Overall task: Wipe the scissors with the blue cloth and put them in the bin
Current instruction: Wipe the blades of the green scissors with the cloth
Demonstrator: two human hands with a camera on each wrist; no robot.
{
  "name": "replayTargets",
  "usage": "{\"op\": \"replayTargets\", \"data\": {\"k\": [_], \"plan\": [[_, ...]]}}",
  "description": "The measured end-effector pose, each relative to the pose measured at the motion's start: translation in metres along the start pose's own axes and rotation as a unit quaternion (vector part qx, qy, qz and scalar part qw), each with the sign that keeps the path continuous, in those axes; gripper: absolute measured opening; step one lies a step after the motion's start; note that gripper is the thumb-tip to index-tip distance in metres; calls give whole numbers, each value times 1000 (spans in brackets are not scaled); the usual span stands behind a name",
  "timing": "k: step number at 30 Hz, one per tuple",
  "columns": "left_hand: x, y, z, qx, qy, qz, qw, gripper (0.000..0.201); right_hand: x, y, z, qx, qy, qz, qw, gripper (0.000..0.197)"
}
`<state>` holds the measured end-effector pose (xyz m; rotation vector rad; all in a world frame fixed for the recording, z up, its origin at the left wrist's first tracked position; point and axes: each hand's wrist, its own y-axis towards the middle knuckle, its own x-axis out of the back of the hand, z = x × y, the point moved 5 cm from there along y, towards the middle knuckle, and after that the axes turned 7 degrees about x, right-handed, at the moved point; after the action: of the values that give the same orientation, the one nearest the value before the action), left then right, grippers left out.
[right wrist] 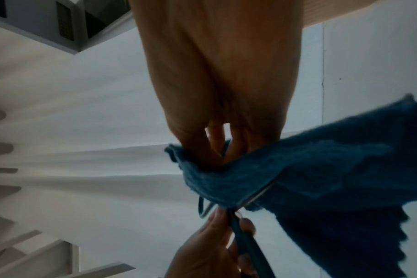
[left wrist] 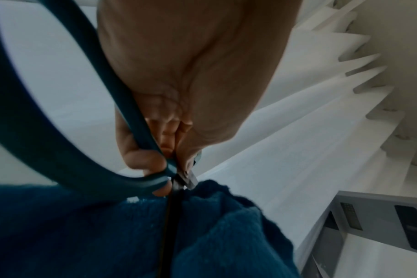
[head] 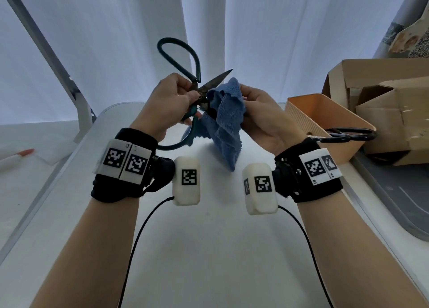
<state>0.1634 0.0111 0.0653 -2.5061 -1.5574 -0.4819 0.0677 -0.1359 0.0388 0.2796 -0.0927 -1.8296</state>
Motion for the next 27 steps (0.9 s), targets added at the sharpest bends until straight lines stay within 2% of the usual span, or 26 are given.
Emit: {"op": "replayTargets", "data": {"k": [4, 7, 11, 14, 27], "plan": [[-7, -1, -2, -5, -2, 12, 1000, 12, -3, 1, -3, -6, 17, -24, 1000, 33], [-12, -2, -4, -13, -5, 18, 1000, 11, -6, 4, -8, -9, -23, -45, 999, 30], [-17, -3, -4, -12, 1, 23, 1000, 13, -11, 5, -12, -13, -38, -45, 998, 24], [-16, -3, -4, -9, 2, 25, 1000, 15, -12, 5, -11, -1, -40, -25, 999, 28], [-19, -3, -4, -19, 15, 30, 999, 17, -16, 2, -11, 18, 11, -32, 999, 28]]}}
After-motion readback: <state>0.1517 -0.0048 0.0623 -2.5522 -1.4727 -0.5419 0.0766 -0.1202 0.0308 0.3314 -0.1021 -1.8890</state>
